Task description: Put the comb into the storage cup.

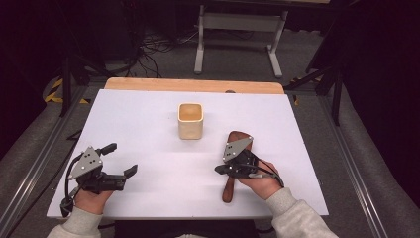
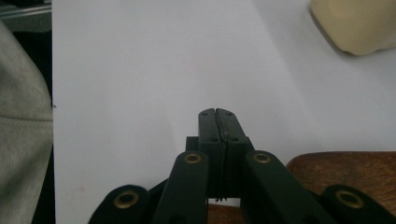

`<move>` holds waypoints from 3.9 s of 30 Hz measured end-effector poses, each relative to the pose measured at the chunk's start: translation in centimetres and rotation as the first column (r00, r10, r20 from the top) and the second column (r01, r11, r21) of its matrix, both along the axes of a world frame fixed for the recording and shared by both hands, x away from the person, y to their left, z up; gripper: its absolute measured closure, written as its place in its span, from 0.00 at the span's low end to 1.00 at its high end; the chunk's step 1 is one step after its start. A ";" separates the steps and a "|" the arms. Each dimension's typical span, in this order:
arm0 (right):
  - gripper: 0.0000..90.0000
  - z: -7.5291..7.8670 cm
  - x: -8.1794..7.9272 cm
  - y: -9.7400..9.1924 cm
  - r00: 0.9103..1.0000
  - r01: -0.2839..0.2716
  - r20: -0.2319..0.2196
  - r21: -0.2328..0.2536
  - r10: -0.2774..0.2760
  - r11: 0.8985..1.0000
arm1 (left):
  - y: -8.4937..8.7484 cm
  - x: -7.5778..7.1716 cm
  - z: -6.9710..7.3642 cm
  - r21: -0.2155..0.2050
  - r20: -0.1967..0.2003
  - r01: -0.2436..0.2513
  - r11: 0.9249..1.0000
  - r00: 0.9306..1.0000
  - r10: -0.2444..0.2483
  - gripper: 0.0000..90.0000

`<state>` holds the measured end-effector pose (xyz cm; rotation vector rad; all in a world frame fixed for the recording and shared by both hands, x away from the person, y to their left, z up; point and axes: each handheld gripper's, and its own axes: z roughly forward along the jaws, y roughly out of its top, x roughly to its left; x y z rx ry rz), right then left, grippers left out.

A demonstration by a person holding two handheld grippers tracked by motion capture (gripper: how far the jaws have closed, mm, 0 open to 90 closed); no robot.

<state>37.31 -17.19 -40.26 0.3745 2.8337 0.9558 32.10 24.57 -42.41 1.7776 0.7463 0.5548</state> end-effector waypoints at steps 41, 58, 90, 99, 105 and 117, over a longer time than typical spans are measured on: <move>0.99 -1.9 -1.0 -0.8 0.990 -0.036 -0.139 -0.344 -0.013 0.938 | -0.2 0.0 0.0 0.000 -0.002 0.000 1.000 1.000 0.000 0.03; 0.99 -2.0 -0.5 -3.5 0.991 0.022 -0.116 -0.379 -0.071 0.925 | 0.1 -0.1 -0.1 -0.018 0.014 -0.013 1.000 1.000 0.013 0.02; 0.98 -1.4 0.8 -6.0 0.988 0.094 -0.073 -0.418 -0.136 0.904 | 0.5 0.0 -0.5 -0.029 0.028 -0.035 0.999 0.999 0.036 0.01; 0.58 0.3 0.1 -5.4 0.987 0.102 -0.082 -0.325 -0.135 0.940 | 0.5 0.0 -0.5 -0.029 0.027 -0.035 0.999 0.999 0.035 0.01; 0.07 0.7 0.7 -5.2 0.984 0.154 -0.047 -0.280 -0.174 0.948 | 0.5 0.0 -0.6 -0.030 0.027 -0.034 0.999 0.999 0.035 0.01; 0.00 -0.9 2.5 -6.1 0.951 0.276 -0.054 -0.292 -0.304 0.916 | 0.5 0.0 -0.6 -0.031 0.028 -0.035 0.999 0.999 0.036 0.01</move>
